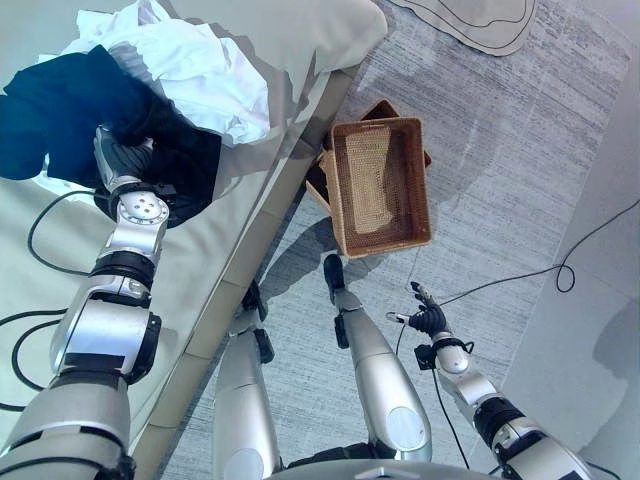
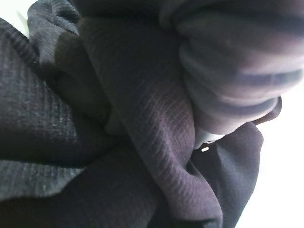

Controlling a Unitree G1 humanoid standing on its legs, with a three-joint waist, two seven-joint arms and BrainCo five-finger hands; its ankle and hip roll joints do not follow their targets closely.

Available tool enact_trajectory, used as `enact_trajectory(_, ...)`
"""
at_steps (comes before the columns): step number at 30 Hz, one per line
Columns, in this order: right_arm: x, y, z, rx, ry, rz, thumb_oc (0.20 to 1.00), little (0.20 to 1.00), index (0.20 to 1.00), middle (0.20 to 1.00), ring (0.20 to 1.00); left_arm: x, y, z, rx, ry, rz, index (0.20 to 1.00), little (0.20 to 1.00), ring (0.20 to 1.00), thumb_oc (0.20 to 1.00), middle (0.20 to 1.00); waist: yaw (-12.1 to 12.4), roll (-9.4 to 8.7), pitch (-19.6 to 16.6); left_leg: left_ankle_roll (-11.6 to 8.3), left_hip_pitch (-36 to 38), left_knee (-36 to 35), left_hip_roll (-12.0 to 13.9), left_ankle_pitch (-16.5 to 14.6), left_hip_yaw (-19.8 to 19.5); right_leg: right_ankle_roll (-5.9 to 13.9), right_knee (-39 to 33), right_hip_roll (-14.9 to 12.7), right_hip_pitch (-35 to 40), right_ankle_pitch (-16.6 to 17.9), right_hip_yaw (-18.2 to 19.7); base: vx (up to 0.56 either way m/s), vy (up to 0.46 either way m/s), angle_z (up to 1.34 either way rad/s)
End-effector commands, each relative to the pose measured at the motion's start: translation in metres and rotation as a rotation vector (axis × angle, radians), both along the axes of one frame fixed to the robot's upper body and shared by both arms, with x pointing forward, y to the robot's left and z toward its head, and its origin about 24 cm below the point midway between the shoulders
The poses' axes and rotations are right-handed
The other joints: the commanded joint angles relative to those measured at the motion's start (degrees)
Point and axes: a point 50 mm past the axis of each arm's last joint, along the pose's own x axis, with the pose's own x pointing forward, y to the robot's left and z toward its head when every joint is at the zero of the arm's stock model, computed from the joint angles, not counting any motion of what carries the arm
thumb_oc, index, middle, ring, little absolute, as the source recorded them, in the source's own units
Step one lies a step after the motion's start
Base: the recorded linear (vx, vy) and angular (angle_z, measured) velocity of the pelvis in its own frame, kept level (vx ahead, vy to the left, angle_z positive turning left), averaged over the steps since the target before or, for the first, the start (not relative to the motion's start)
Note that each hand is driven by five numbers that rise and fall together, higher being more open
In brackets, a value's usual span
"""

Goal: Pick up clothes into the bucket

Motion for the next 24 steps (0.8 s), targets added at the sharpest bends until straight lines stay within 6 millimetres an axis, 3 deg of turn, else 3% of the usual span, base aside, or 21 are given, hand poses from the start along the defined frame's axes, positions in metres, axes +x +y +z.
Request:
enact_trajectory(1, -0.001, 0.001, 0.010, 0.063, -0.086, -0.024, 1.000, 1.000, 1.000, 1.000, 1.000, -0.013, -0.004, -0.052, -0.121, 0.096, -0.029, 0.200, 0.200, 0.200, 0.200, 0.200, 1.5, -2.04, -1.5, 2.56, 1.7, 9.1, -3.4, -9.2, -2.3, 2.61, -4.6, -1.1, 3.2, 1.9, -0.9, 0.02, 0.000, 0.12)
enact_trajectory(5, 0.001, -0.001, 0.017, 0.073, -0.127, -0.027, 1.000, 1.000, 1.000, 1.000, 1.000, -0.024, -0.010, -0.043, -0.093, -0.036, -0.076, 0.200, 0.200, 0.200, 0.200, 0.200, 3.2, -0.61, -1.7, 2.25, 4.2, 7.1, -4.3, -8.4, -3.4, 2.54, -5.4, -2.0, 6.0, 1.8, -1.9, 0.01, 0.011, 0.14)
enact_trajectory(10, 0.000, -0.003, 0.022, 0.074, -0.145, -0.006, 1.000, 1.000, 1.000, 1.000, 1.000, -0.064, -0.008, -0.027, -0.170, -0.310, -0.185, 0.200, 0.200, 0.200, 0.200, 0.200, 6.5, 2.01, -2.4, 1.80, 11.2, 2.2, -5.3, -6.8, -4.9, 2.22, -6.8, -3.3, 12.1, 1.3, -3.4, 0.02, 0.004, 0.14)
enact_trajectory(12, -0.001, -0.002, 0.022, 0.077, -0.139, 0.009, 1.000, 1.000, 1.000, 1.000, 1.000, -0.068, -0.007, -0.025, -0.178, -0.334, -0.199, 0.200, 0.200, 0.200, 0.200, 0.200, 6.9, 2.41, -2.8, 1.75, 12.7, 1.1, -5.5, -6.6, -4.9, 2.20, -7.1, -3.6, 13.4, 1.2, -3.7, 0.03, 0.003, 0.18)
enact_trajectory(14, -0.006, -0.003, 0.019, 0.079, -0.120, 0.031, 1.000, 1.000, 1.000, 1.000, 1.000, -0.082, -0.012, 0.002, -0.153, -0.482, -0.270, 0.200, 0.200, 0.200, 0.200, 0.200, 8.0, 3.72, -4.2, 1.55, 16.4, -1.3, -6.2, -6.0, -5.8, 2.03, -7.5, -4.2, 16.5, 0.7, -4.5, 0.03, 0.014, 0.35)
enact_trajectory(15, -0.006, -0.003, 0.019, 0.079, -0.120, 0.032, 1.000, 1.000, 1.000, 1.000, 1.000, -0.082, -0.012, 0.002, -0.153, -0.483, -0.270, 0.200, 0.200, 0.200, 0.200, 0.200, 7.8, 3.63, -4.2, 1.56, 16.3, -1.6, -6.3, -5.6, -5.8, 2.04, -7.6, -4.3, 16.4, 0.9, -4.5, 0.05, -0.003, 0.32)
enact_trajectory(17, -0.011, -0.002, 0.016, 0.090, -0.104, 0.048, 1.000, 1.000, 1.000, 1.000, 1.000, -0.089, -0.023, 0.030, -0.097, -0.623, -0.320, 0.200, 0.200, 0.200, 0.200, 0.200, 8.5, 4.65, -6.1, 1.27, 19.6, -3.5, -6.8, -5.3, -6.7, 1.91, -8.4, -4.5, 19.9, 0.5, -5.9, 0.02, -0.029, 0.30)
enact_trajectory(20, -0.016, -0.003, 0.013, 0.095, -0.092, 0.057, 1.000, 1.000, 1.000, 1.000, 1.000, -0.093, -0.029, 0.043, -0.073, -0.677, -0.360, 0.200, 0.200, 0.200, 0.200, 0.200, 8.6, 5.12, -7.8, 1.11, 21.6, -5.2, -7.2, -4.6, -7.1, 1.94, -9.6, -4.8, 21.9, 0.7, -6.9, 0.03, -0.022, 0.28)
enact_trajectory(21, -0.021, -0.002, 0.010, 0.098, -0.077, 0.077, 1.000, 1.000, 1.000, 1.000, 1.000, -0.096, -0.039, 0.061, -0.032, -0.741, -0.422, 0.200, 0.200, 0.200, 0.200, 0.200, 8.6, 5.61, -9.8, 0.94, 23.4, -6.7, -7.4, -4.1, -7.4, 2.03, -10.6, -4.8, 23.7, 0.7, -7.7, 0.01, -0.013, 0.18)
enact_trajectory(24, -0.026, 0.000, 0.010, 0.088, -0.071, 0.119, 1.000, 1.000, 1.000, 1.000, 1.000, -0.099, -0.047, 0.076, 0.003, -0.799, -0.466, 0.200, 0.200, 0.200, 0.200, 0.200, 8.4, 5.92, -11.7, 0.79, 25.5, -8.4, -7.5, -3.7, -7.7, 2.07, -11.6, -4.6, 25.6, 0.7, -8.4, 0.05, -0.005, 0.16)
